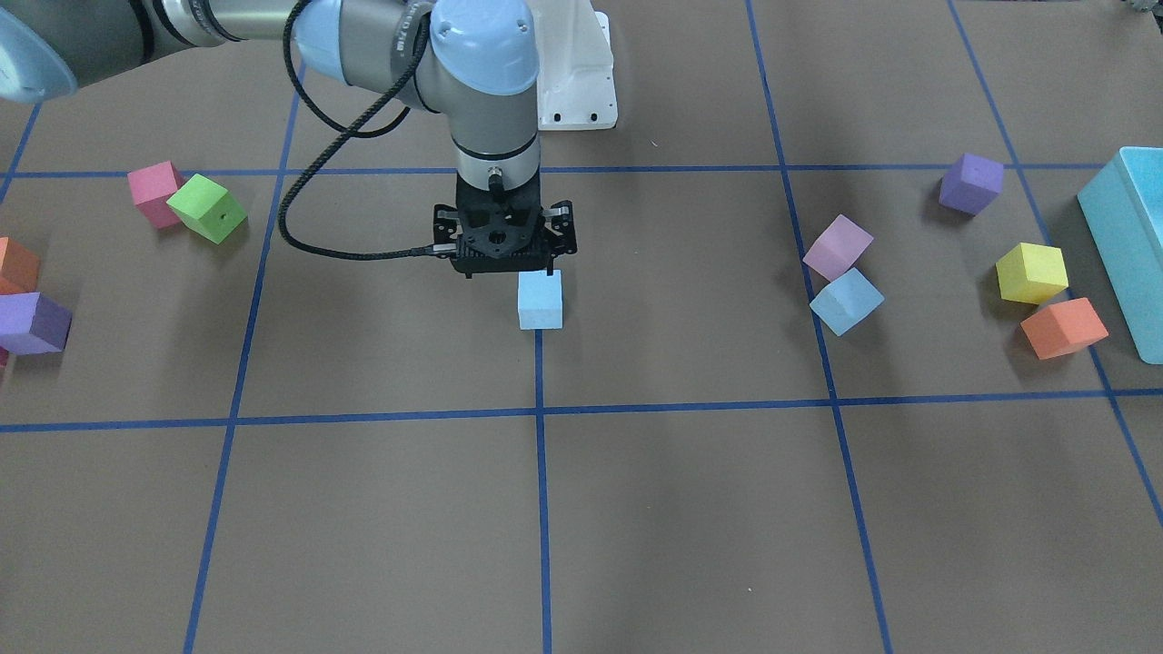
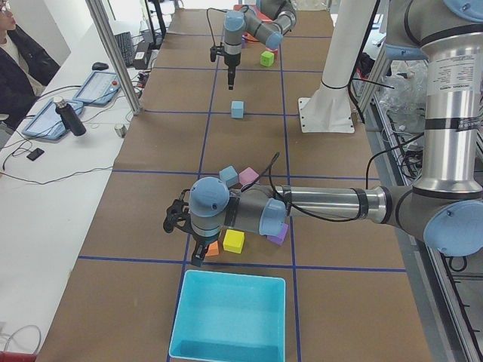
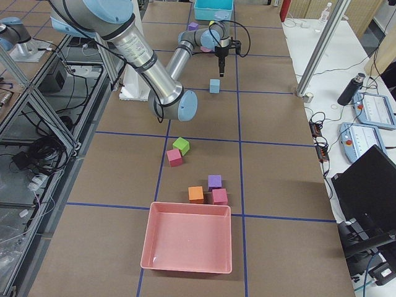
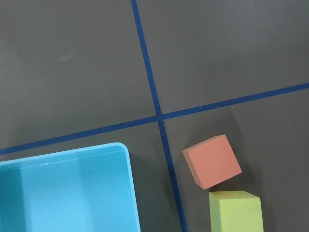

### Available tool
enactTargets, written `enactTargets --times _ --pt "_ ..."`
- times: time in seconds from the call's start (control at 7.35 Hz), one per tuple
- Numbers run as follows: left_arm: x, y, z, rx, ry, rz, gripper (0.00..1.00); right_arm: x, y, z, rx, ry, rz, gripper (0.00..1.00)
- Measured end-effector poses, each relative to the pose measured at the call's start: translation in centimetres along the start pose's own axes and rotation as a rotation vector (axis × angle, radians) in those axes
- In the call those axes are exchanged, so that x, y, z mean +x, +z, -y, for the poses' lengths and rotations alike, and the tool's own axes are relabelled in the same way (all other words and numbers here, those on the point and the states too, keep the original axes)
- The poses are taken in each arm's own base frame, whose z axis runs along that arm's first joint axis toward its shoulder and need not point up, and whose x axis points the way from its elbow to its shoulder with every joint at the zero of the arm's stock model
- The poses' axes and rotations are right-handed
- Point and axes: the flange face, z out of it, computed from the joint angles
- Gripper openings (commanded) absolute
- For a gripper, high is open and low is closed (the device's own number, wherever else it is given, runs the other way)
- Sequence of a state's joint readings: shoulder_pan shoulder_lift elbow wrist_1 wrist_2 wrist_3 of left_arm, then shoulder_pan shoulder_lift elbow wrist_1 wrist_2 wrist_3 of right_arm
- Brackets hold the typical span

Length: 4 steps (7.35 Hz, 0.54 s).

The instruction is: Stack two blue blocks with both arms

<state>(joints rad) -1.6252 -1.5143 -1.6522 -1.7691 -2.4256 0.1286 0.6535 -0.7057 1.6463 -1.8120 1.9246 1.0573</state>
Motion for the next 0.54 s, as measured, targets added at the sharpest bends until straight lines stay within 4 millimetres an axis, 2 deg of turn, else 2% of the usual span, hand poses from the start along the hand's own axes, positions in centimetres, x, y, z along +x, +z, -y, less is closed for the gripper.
enactTargets --times 0.14,0.27,0.54 --pt "1.0 -0.2 0.9 0.041 0.046 0.001 0.98 5.3 -1.6 2.6 -0.003 -0.029 -0.001 1.0" --pt "3.1 0.4 2.8 0.066 0.094 -0.009 0.99 12.0 -2.7 4.2 -0.005 -0.071 -0.004 1.0" --pt "8.7 1.7 6.7 0.075 0.134 -0.042 0.99 26.7 -3.8 5.3 -0.004 -0.184 -0.057 1.0"
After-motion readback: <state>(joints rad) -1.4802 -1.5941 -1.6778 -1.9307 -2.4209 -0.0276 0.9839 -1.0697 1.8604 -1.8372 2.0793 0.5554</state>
